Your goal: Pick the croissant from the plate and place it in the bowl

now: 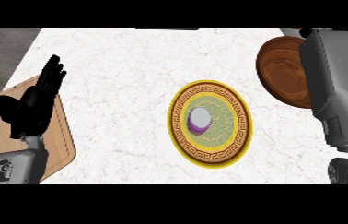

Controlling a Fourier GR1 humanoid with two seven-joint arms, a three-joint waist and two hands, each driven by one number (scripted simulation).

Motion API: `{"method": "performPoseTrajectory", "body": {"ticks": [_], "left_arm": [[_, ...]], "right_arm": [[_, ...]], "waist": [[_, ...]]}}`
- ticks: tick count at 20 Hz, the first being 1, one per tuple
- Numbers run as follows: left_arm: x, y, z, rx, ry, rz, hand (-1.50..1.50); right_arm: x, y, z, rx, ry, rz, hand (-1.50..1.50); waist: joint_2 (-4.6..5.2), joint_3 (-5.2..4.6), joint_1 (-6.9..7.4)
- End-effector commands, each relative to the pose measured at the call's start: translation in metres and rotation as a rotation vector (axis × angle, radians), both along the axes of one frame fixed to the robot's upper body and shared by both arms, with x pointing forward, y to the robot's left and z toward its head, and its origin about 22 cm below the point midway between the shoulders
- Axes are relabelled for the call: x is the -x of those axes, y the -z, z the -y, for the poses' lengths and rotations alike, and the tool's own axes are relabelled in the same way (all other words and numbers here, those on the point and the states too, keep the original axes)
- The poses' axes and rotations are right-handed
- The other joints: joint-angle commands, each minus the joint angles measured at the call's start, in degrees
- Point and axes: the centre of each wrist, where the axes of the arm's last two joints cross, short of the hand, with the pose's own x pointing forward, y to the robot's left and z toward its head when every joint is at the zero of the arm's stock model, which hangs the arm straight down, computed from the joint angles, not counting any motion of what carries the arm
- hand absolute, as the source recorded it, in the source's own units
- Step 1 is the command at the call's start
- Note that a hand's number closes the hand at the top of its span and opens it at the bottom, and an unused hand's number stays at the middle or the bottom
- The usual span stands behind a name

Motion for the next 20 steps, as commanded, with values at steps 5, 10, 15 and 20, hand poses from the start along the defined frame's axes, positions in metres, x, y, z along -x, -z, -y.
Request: {"method": "performPoseTrajectory", "body": {"ticks": [5, 10, 15, 20], "left_arm": [[0.009, 0.013, -0.004, 0.000, -0.015, -0.023, 0.00], [0.008, 0.007, 0.007, 0.005, 0.000, 0.004, 0.00], [0.005, 0.006, 0.001, 0.012, -0.034, -0.025, 0.00], [0.002, 0.008, -0.005, 0.006, -0.041, -0.024, 0.00]], "right_arm": [[0.010, 0.035, 0.030, -0.087, 0.143, 0.133, 1.50], [0.027, 0.081, 0.067, -0.395, 0.314, 0.016, 1.50], [0.042, 0.106, 0.082, -0.430, 0.162, 0.046, -1.50], [0.038, 0.092, 0.065, -0.378, 0.095, 0.374, -1.50]], "waist": [[-0.66, -0.04, -1.13], [-0.31, 0.07, -0.78], [-0.89, 0.00, -1.90], [-1.01, 0.00, -2.50]]}}
